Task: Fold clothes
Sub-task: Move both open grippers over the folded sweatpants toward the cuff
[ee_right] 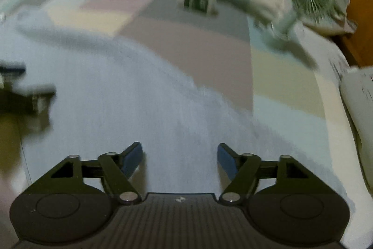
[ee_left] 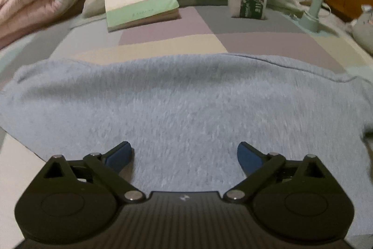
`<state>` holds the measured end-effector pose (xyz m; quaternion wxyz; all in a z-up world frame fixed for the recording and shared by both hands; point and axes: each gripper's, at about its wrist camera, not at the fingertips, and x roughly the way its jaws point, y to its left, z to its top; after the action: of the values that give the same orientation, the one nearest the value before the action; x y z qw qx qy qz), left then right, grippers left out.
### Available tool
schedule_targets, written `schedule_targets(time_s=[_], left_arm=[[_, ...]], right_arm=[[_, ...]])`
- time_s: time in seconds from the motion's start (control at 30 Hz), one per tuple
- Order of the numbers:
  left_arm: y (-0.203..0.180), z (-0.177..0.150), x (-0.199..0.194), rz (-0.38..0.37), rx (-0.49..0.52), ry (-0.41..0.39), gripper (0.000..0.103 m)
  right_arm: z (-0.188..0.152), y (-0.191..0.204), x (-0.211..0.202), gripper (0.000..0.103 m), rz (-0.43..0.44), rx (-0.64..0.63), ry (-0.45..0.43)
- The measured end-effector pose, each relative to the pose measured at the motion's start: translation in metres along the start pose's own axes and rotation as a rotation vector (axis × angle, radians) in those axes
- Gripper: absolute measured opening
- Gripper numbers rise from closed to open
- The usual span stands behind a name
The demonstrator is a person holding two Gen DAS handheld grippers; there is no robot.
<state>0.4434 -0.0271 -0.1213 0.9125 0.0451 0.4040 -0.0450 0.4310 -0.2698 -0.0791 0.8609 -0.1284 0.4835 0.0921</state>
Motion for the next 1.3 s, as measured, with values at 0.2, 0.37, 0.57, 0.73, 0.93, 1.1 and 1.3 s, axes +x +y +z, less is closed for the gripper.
schedule_targets(time_s=[0.2,0.37,0.57,0.73,0.93,1.1,1.3], left_arm=[[-0.003,0.004,0.008,-0.003,0.008,0.001,0.103],[0.001,0.013,0.012,-0.023,0.011,0.063,0.103],[0.004,0.014,0.007,-0.038,0.036,0.123,0.103],[-0.009,0.017,-0.009,0.008,0.074,0.19,0.101],[-0.04,0.02,-0.046,-0.007,0.199,0.206,0.101],[-0.055,0.034,-0.07,-0.029,0.18,0.273,0.097],[-0.025,0.051,-0.121,-0.023,0.094,0.243,0.099]], right_arm=[[-0.028,-0.018,0.014,0.103,0.07,0.171,-0.014],[-0.028,-0.018,0.011,0.103,0.077,0.171,-0.003],[-0.034,-0.037,-0.008,0.103,0.103,0.209,0.077],[-0.086,-0.064,-0.056,0.103,0.098,0.413,0.154],[-0.129,-0.09,-0.085,0.082,0.08,0.499,0.173],[-0.113,-0.109,-0.09,0.067,0.125,0.579,0.137],[-0.054,-0.089,-0.102,0.068,0.282,0.406,0.108]])
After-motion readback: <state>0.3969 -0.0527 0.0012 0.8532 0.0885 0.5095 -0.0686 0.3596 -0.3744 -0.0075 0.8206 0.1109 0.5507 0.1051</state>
